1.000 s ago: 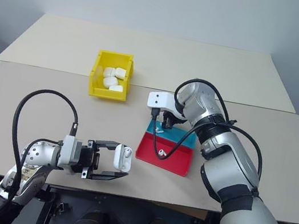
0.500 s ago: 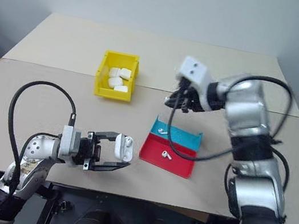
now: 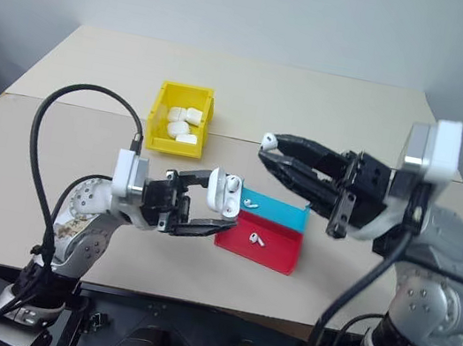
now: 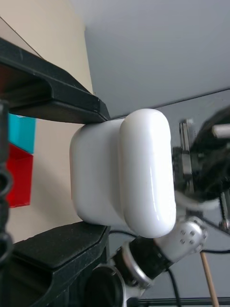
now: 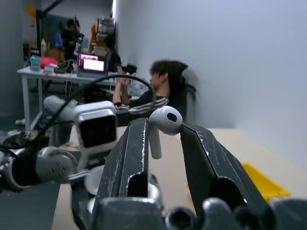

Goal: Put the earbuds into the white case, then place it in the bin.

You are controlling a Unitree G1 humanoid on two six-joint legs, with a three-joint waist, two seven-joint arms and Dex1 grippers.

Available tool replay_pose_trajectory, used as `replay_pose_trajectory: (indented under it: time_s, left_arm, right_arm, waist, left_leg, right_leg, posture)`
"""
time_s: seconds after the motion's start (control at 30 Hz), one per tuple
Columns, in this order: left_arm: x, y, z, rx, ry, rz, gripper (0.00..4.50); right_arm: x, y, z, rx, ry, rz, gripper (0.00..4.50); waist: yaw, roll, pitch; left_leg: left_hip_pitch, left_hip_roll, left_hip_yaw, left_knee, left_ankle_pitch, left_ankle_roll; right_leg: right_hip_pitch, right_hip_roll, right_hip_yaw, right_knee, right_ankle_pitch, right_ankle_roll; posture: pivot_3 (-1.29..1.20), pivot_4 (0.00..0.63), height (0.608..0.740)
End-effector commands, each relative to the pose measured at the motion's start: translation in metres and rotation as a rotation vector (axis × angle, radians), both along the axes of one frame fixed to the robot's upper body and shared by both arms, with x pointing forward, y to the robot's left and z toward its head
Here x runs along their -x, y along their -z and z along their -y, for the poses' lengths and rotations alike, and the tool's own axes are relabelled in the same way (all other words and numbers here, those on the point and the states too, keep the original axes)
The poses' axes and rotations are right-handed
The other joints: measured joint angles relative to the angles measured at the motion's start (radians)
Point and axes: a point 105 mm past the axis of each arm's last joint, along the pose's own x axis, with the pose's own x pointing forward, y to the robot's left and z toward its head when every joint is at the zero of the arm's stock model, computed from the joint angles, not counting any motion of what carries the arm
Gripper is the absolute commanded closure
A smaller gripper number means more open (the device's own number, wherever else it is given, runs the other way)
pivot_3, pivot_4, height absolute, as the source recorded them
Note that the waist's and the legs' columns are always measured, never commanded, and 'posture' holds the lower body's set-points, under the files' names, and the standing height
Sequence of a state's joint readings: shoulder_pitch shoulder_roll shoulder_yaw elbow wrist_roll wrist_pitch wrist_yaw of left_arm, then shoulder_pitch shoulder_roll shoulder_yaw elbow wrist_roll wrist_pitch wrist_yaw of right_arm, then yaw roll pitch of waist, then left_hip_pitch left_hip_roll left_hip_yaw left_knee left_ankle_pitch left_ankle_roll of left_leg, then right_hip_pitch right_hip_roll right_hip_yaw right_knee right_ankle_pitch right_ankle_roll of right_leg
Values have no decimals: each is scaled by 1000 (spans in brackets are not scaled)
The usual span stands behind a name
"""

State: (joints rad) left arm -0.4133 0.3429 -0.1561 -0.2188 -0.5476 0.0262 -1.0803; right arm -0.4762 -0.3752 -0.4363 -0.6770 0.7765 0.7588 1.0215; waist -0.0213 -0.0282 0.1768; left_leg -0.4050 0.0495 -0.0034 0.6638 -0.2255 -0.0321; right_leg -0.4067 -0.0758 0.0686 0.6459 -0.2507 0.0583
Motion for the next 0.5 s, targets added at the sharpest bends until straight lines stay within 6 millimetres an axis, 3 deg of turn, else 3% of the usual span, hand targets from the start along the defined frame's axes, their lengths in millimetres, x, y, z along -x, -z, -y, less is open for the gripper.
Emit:
replay_pose_trajectory:
  time_s: [0.03, 0.5]
  left_arm:
    - [3, -9, 3, 21, 15, 23, 1729]
    - [7, -12, -2, 23, 14, 47, 1729]
  right_arm:
    - [17, -6, -7, -31, -31, 88, 3202]
    - [12, 21, -17, 87, -77, 19, 3202]
  waist:
    - [-1, 0, 0]
    - [4, 0, 0]
  left_leg:
    - [0, 0, 0, 0, 0, 0]
    - [1, 0, 0, 0, 0, 0]
  right_leg:
    - [0, 0, 0, 0, 0, 0]
    - [1, 0, 0, -1, 0, 0]
  posture:
    - [0, 150, 740]
    - [0, 150, 740]
